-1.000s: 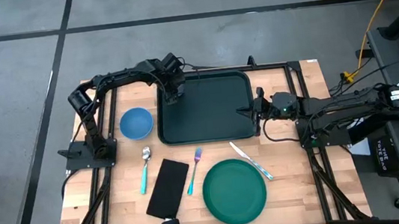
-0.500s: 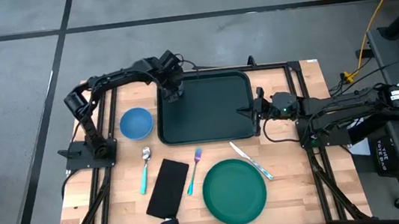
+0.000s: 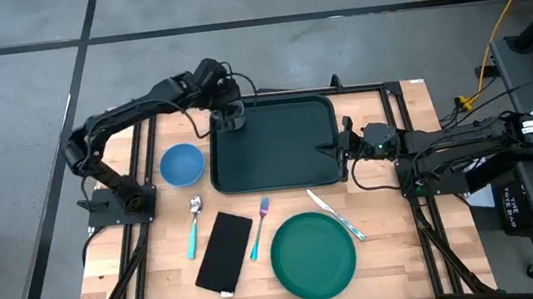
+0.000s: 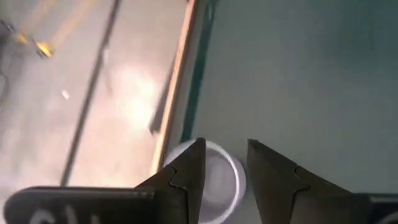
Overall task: Set up tray
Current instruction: Put the green plate on the black serving tray to the bottom of the gray cup
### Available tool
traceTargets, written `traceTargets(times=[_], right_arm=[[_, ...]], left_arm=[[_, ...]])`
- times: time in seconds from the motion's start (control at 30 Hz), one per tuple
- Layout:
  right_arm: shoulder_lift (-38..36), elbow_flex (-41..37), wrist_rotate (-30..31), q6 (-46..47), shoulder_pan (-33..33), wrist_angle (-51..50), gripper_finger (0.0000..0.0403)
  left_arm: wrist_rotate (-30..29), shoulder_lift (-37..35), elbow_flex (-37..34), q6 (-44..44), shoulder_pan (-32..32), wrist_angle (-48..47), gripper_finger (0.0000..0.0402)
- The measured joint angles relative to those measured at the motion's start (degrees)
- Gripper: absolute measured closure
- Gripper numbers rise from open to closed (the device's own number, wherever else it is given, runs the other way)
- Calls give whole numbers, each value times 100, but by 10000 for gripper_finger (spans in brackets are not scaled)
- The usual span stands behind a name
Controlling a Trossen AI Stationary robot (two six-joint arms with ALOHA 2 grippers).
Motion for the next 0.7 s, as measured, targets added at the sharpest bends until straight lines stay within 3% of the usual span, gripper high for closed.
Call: traceTargets(times=[0.2, 0.37, 0.7], right_arm=[[0, 2, 0, 8, -2, -99, 370], [0, 4, 0, 32, -1, -230, 370], [0, 4, 0, 212, -2, -256, 370]], left_arm=[[4, -533, -95, -177, -58, 60, 329], [-254, -939, -777, -217, -365, 1055, 391], [-247, -1315, -2442, -596, -1442, 2893, 399]])
